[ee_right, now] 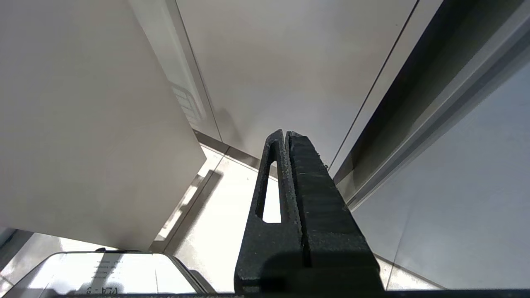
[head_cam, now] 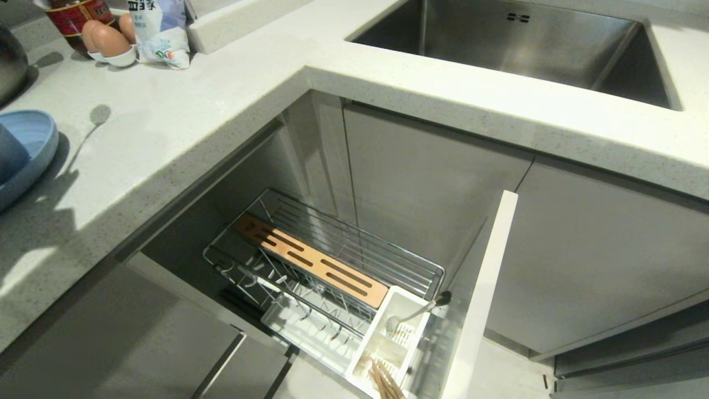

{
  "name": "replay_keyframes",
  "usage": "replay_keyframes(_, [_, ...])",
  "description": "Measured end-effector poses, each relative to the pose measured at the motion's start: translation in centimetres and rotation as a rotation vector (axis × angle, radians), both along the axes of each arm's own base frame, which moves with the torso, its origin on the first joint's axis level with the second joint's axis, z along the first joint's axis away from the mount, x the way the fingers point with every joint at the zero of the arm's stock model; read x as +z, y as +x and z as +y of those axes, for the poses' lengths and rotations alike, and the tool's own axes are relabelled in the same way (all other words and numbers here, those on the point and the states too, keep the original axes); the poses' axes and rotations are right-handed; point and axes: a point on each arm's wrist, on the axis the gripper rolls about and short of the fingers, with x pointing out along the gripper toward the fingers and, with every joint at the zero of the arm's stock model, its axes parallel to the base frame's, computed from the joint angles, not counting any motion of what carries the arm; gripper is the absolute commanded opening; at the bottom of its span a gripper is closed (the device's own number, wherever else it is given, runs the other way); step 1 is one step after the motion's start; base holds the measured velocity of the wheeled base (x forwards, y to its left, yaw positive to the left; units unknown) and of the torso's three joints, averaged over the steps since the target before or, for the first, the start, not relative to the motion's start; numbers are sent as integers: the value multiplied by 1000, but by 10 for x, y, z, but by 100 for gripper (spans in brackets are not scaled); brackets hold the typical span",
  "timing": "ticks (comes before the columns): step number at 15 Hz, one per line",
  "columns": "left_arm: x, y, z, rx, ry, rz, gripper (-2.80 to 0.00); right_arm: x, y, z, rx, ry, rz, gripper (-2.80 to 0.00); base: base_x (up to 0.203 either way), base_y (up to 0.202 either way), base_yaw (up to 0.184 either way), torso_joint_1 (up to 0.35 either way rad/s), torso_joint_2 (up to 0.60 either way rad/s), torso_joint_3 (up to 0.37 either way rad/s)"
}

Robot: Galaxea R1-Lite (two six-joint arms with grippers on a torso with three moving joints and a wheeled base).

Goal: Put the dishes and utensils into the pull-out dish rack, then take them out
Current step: Take the spoon out of the cupboard

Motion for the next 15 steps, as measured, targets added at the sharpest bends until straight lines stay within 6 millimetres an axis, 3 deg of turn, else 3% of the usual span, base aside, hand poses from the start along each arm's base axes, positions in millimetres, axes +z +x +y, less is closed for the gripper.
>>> replay_keyframes(3, [-1, -7, 18, 152, 60, -11, -280, 0, 0, 0, 0, 0, 0, -280, 0, 0, 0, 0, 0, 0])
replay_keyframes(7, [-21, -4, 22, 225, 103, 23, -280, 0, 0, 0, 0, 0, 0, -280, 0, 0, 0, 0, 0, 0])
replay_keyframes(15, [-58, -1, 22, 175, 96, -43, -280, 0, 0, 0, 0, 0, 0, -280, 0, 0, 0, 0, 0, 0])
